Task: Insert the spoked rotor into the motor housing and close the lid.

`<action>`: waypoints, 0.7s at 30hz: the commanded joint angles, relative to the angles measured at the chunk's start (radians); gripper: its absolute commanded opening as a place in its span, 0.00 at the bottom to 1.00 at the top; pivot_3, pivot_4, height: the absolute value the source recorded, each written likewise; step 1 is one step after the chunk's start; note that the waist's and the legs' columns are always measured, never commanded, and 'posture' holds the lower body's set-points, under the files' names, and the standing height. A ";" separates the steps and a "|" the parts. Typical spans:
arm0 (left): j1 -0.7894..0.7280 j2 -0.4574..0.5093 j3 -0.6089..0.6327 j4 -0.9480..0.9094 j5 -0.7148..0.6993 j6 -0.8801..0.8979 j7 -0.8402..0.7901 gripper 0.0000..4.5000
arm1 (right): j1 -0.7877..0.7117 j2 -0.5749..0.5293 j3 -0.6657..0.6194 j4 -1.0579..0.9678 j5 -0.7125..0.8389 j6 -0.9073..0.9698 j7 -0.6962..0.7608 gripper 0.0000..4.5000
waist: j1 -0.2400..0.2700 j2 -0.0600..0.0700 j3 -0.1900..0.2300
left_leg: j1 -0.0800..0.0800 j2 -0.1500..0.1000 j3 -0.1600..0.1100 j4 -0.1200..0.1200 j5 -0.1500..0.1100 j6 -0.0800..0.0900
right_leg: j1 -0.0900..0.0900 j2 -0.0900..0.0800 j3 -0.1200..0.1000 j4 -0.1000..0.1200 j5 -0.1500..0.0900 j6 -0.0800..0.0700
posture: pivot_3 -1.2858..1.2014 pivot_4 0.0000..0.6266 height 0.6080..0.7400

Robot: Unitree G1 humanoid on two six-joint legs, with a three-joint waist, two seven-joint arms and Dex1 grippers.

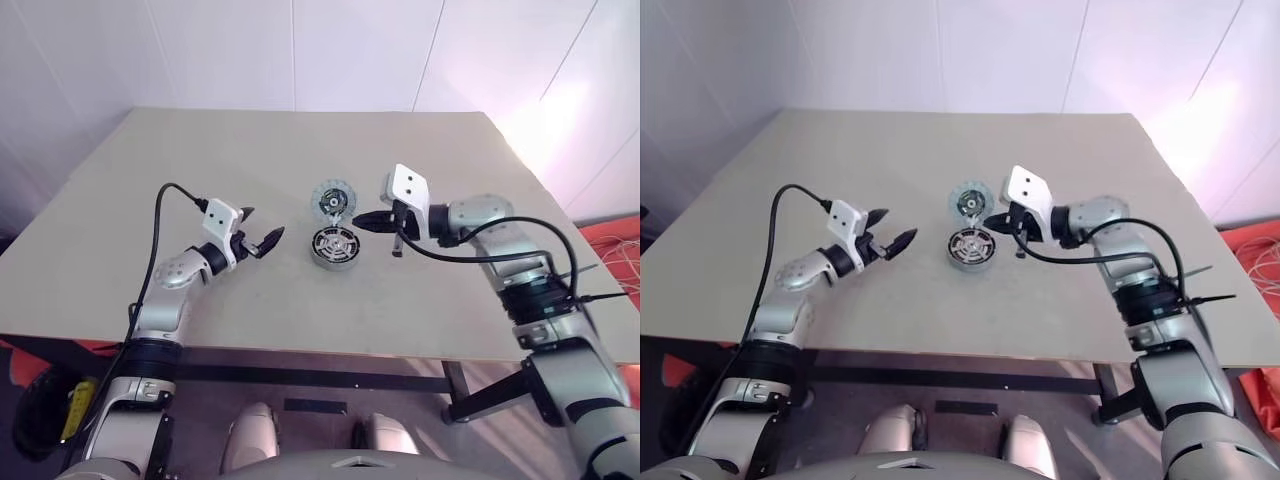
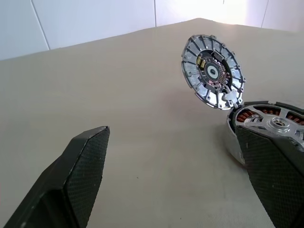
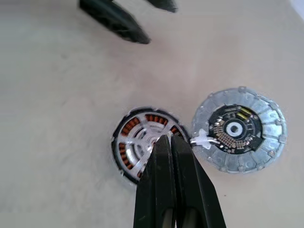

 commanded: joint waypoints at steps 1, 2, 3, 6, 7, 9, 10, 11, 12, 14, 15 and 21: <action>-0.030 -0.004 0.000 -0.005 0.000 -0.028 -0.002 1.00 | -0.125 -0.007 0.048 0.120 -0.065 -0.126 0.099 0.00 | 0.001 0.000 0.000 | 0.000 0.001 0.000 0.001 0.000 0.000 | 0.000 0.000 0.000 0.000 0.001 -0.002 | 0.52 0.00 1.00; -0.030 -0.005 -0.002 -0.005 -0.001 -0.029 0.000 1.00 | -0.159 -0.002 0.065 0.167 -0.092 -0.165 0.112 0.00 | 0.001 0.000 0.000 | -0.001 0.001 0.000 0.002 0.000 0.000 | 0.000 0.001 -0.001 0.000 0.002 -0.004 | 0.52 0.00 1.00; -0.029 -0.006 -0.003 -0.007 -0.001 -0.029 0.001 1.00 | -0.187 0.005 0.082 0.207 -0.113 -0.198 0.127 0.00 | 0.001 0.000 0.000 | -0.001 0.002 0.000 0.003 -0.001 0.001 | 0.000 0.001 -0.001 0.001 0.003 -0.005 | 0.52 0.00 1.00; -0.024 -0.008 -0.006 -0.013 -0.003 -0.028 0.001 1.00 | -0.253 0.028 0.130 0.328 -0.188 -0.307 0.144 0.09 | 0.001 0.000 0.000 | -0.003 0.003 0.000 0.007 -0.002 0.003 | 0.000 0.001 -0.002 0.001 0.004 -0.006 | 0.52 0.00 1.00; -0.022 -0.008 -0.007 -0.016 -0.004 -0.026 0.001 1.00 | -0.272 0.037 0.150 0.372 -0.218 -0.349 0.145 0.13 | 0.001 0.000 0.000 | -0.004 0.003 0.000 0.007 -0.002 0.003 | 0.000 0.001 -0.002 0.001 0.004 -0.006 | 0.52 0.00 1.00; -0.021 -0.008 -0.007 -0.020 -0.005 -0.022 0.001 1.00 | -0.297 0.057 0.178 0.442 -0.255 -0.405 0.160 0.27 | 0.000 -0.001 0.000 | -0.004 0.003 0.000 0.008 -0.002 0.004 | 0.000 0.001 -0.002 0.001 0.004 -0.007 | 0.52 0.00 1.00; -0.020 -0.008 -0.007 -0.023 -0.006 -0.020 0.001 1.00 | -0.304 0.065 0.187 0.468 -0.268 -0.432 0.167 0.34 | 0.001 -0.001 0.000 | -0.005 0.003 0.000 0.009 -0.003 0.004 | 0.000 0.001 -0.002 0.001 0.004 -0.007 | 0.52 0.00 1.00; -0.020 -0.007 -0.008 -0.025 -0.006 -0.018 0.001 1.00 | -0.311 0.073 0.193 0.491 -0.280 -0.456 0.168 0.34 | 0.001 -0.001 0.000 | -0.005 0.003 0.000 0.009 -0.003 0.004 | 0.000 0.001 -0.002 0.001 0.004 -0.007 | 0.52 0.00 1.00; -0.019 -0.007 -0.008 -0.028 -0.007 -0.015 0.000 1.00 | -0.318 0.082 0.203 0.514 -0.297 -0.477 0.170 0.34 | 0.001 -0.001 0.001 | -0.005 0.003 0.000 0.009 -0.003 0.004 | 0.000 0.001 -0.002 0.001 0.004 -0.007 | 0.52 0.00 1.00; -0.019 -0.008 -0.010 -0.038 -0.017 0.004 -0.007 1.00 | -0.332 0.097 0.223 0.559 -0.337 -0.517 0.156 0.34 | 0.001 -0.001 0.001 | -0.006 0.003 0.000 0.009 -0.003 0.005 | -0.001 0.001 -0.002 0.001 0.005 -0.008 | 0.52 0.00 1.00; -0.018 -0.008 -0.014 -0.045 -0.022 0.016 -0.015 1.00 | -0.338 0.107 0.226 0.576 -0.347 -0.529 0.153 0.34 | 0.001 -0.001 0.001 | -0.007 0.003 0.000 0.009 -0.003 0.005 | -0.001 0.001 -0.002 0.001 0.005 -0.008 | 0.52 0.00 1.00; -0.020 -0.006 -0.019 -0.061 -0.032 0.053 -0.032 1.00 | -0.355 0.151 0.228 0.633 -0.377 -0.563 0.137 0.34 | 0.001 -0.001 0.001 | -0.009 0.004 0.000 0.009 -0.003 0.005 | -0.003 0.001 -0.003 0.001 0.006 -0.009 | 0.52 0.00 1.00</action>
